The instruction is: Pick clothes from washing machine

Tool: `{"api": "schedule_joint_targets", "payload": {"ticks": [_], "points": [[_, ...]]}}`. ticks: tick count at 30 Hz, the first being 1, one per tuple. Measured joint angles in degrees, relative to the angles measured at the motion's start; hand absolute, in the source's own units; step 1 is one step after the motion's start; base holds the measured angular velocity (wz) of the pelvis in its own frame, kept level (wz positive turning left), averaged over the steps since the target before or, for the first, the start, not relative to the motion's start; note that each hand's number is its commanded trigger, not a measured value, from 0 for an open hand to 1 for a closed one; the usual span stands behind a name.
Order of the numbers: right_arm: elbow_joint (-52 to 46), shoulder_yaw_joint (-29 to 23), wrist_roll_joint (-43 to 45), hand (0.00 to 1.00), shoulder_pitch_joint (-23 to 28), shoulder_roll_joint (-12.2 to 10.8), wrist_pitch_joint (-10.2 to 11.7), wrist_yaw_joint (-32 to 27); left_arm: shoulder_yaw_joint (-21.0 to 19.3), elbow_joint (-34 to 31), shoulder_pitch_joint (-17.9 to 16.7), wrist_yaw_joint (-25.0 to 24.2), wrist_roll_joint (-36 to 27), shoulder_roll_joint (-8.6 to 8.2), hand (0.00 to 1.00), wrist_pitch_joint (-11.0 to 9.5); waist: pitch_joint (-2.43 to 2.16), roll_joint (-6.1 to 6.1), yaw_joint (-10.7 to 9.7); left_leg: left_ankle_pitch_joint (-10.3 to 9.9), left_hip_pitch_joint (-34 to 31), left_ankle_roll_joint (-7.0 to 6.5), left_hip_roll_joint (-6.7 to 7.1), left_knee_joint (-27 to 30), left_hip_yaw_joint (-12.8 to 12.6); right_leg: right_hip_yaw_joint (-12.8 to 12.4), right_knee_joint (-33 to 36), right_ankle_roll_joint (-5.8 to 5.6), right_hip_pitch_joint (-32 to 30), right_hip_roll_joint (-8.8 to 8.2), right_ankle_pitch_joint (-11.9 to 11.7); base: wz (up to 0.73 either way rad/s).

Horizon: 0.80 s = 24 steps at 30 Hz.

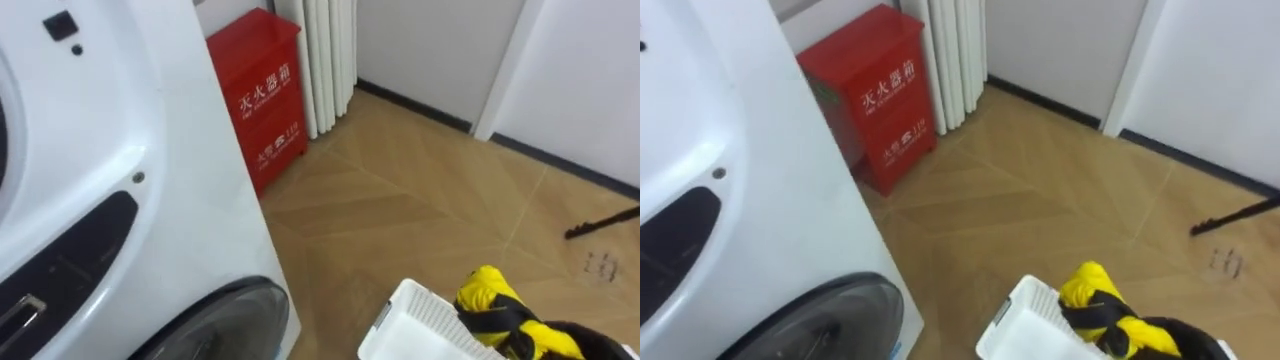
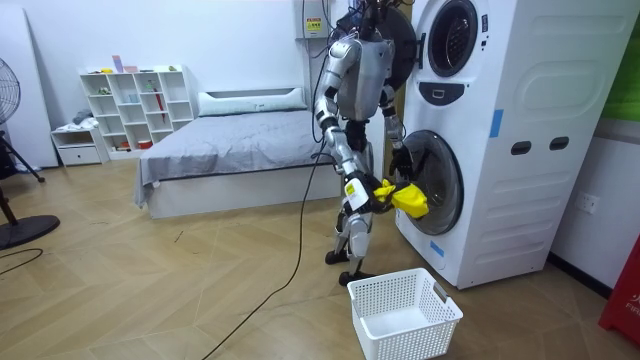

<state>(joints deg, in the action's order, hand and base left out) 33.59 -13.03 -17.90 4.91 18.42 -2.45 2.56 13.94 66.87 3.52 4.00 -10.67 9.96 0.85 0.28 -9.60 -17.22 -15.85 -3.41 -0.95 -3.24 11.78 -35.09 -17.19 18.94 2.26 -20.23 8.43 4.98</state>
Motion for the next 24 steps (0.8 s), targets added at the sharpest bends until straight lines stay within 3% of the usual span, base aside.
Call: {"api": "schedule_joint_targets", "payload": {"ticks": [3,4,9,10,11,12,20,24], "points": [[1.51,1.79,-0.16,1.0,-0.12,-0.22,0.25,-3.01,0.96,-0.08,0.42,0.15,-0.04,-0.05,0.0,-0.2,-0.17,-1.32,0.42,0.13,-1.07,-0.2,0.09,-0.02,1.09,0.77,-0.01,-0.01,-0.82,-0.38,0.03,0.16],[1.86,2.94,-0.34,1.0,-0.21,-0.29,0.54,-3.94,1.2,-0.08,0.46,0.27,-0.1,-0.07,0.0,-0.49,-0.03,-1.62,0.42,0.24,-1.28,-0.32,0.11,-0.02,1.36,1.07,0.03,-0.02,-0.97,-0.54,0.03,0.13],[1.89,5.6,-2.24,1.0,-0.87,-0.69,1.47,-6.43,3.16,-0.41,0.48,0.45,-1.09,-0.23,0.0,-1.06,0.05,-1.84,0.76,0.76,-2.08,-0.7,1.05,-0.07,2.36,2.12,2.96,-0.13,-2.83,-1.57,1.44,0.17],[1.89,5.76,-2.47,0.88,-0.94,-0.89,1.79,-7.03,3.16,-0.39,0.42,0.45,-1.07,-0.24,0.0,-1.06,0.07,-1.9,0.77,0.83,-2.13,-0.77,1.1,-0.04,2.58,2.39,3.06,-0.1,-2.84,-1.73,1.55,0.1],[1.89,5.88,-2.62,0.16,-0.94,-0.93,1.91,-7.36,3.16,-0.38,0.41,0.47,-1.07,-0.22,0.0,-1.06,0.08,-1.89,0.79,0.88,-2.13,-0.78,1.15,-0.04,2.72,2.49,3.13,-0.11,-2.82,-1.84,1.64,0.17],[1.89,6.2,-2.93,0.0,-0.94,-0.93,2.21,-8.01,3.16,-0.4,0.41,0.5,-1.08,-0.22,0.0,-1.06,0.11,-1.85,0.81,0.96,-2.17,-0.82,1.27,-0.05,3.09,2.69,3.43,-0.09,-2.86,-2.04,1.88,0.19],[2.09,7.51,-6.39,0.0,-0.81,-0.96,2.89,-9.42,3.21,-1.45,0.42,0.87,-2.7,-0.23,0.0,-1.22,0.15,-1.79,1.78,1.25,-3.46,-1.16,1.96,-0.05,4.52,3.87,4.88,-0.17,-4.4,-2.9,2.71,0.09],[2.58,7.93,-6.83,0.0,-0.51,-0.96,4.54,-9.38,3.29,-1.66,0.43,0.87,-3.58,-0.23,0.0,-1.4,0.19,-1.72,1.76,1.25,-3.65,-1.16,2.02,-0.06,5.37,4.75,4.88,-0.13,-4.35,-3.23,3.08,0.1]]}}
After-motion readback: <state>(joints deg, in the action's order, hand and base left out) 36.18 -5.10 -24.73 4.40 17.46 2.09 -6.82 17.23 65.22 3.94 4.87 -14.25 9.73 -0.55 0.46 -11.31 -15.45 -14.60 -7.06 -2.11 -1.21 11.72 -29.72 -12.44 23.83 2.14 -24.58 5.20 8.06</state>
